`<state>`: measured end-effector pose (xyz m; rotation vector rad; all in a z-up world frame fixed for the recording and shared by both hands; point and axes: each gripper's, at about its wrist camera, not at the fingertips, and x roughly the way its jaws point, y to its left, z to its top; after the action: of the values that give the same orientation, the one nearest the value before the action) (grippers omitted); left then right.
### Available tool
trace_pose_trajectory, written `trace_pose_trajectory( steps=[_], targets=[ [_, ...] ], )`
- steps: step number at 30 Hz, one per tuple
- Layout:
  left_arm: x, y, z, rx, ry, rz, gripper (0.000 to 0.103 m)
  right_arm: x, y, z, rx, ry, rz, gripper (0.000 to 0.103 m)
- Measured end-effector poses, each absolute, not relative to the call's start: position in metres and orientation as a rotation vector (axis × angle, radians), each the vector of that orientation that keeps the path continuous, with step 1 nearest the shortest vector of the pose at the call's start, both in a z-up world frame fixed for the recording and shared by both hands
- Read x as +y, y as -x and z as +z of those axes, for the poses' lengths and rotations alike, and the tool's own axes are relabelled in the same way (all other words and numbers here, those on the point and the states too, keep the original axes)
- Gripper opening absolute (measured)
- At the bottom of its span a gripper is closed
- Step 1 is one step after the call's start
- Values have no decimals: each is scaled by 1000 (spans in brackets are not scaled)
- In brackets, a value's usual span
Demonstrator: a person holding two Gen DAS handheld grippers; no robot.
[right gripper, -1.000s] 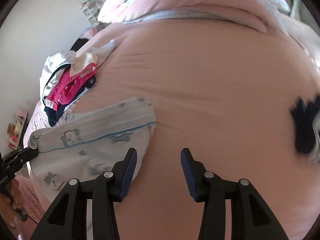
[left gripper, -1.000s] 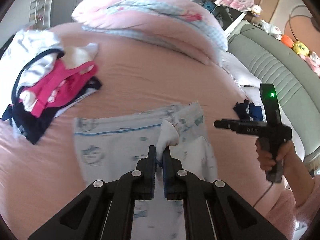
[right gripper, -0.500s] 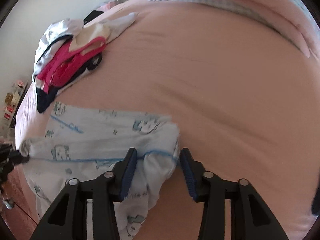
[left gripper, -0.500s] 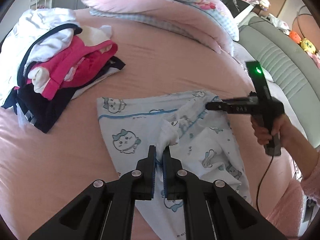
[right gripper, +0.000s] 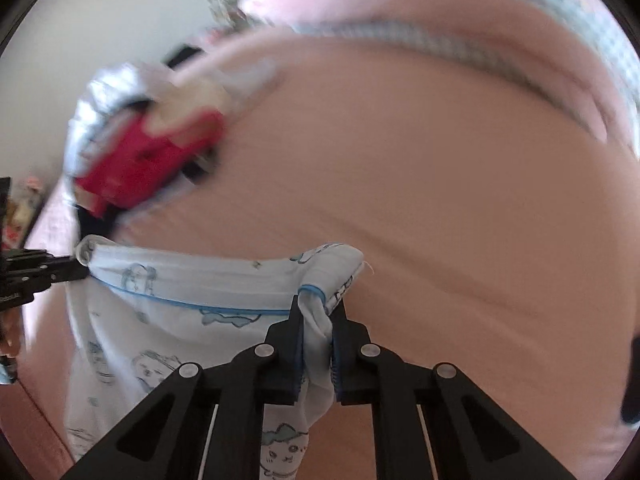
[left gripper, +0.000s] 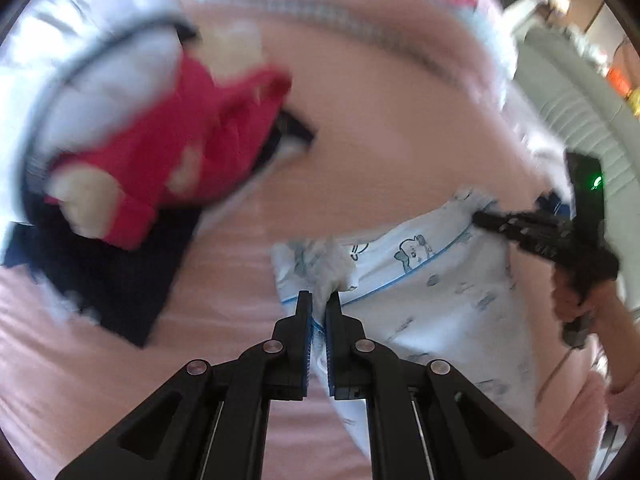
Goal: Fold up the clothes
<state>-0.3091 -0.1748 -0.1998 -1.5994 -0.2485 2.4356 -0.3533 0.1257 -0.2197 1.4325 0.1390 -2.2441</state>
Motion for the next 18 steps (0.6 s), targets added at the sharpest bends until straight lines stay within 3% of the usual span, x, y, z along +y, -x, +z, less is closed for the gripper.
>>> trace_pose_trajectory(
  steps=[5,8,11,13,17,18],
  targets=[
    [-183,311,-202,-275,1581,2486,10,132,353,-223,83,-1438,-2271,14],
    [-198,305,-193,-213,1633,2638,12,139,356,-221,79,-1454,-2284,28],
    [-199,295,-186,-278,1529,2588,12,152,358,-210,11,-1413,-2346,32],
    [-194,294,-192,-341,1511,2506,13,159,359,-206,-28,-1391,-2370,50],
    [-191,299,-210,-396,1564,2483,34,159,372,-227,-82,-1495,-2268,54],
    [-191,299,-214,-405,1567,2479,34,157,373,-230,-88,-1480,-2261,61]
  ],
)
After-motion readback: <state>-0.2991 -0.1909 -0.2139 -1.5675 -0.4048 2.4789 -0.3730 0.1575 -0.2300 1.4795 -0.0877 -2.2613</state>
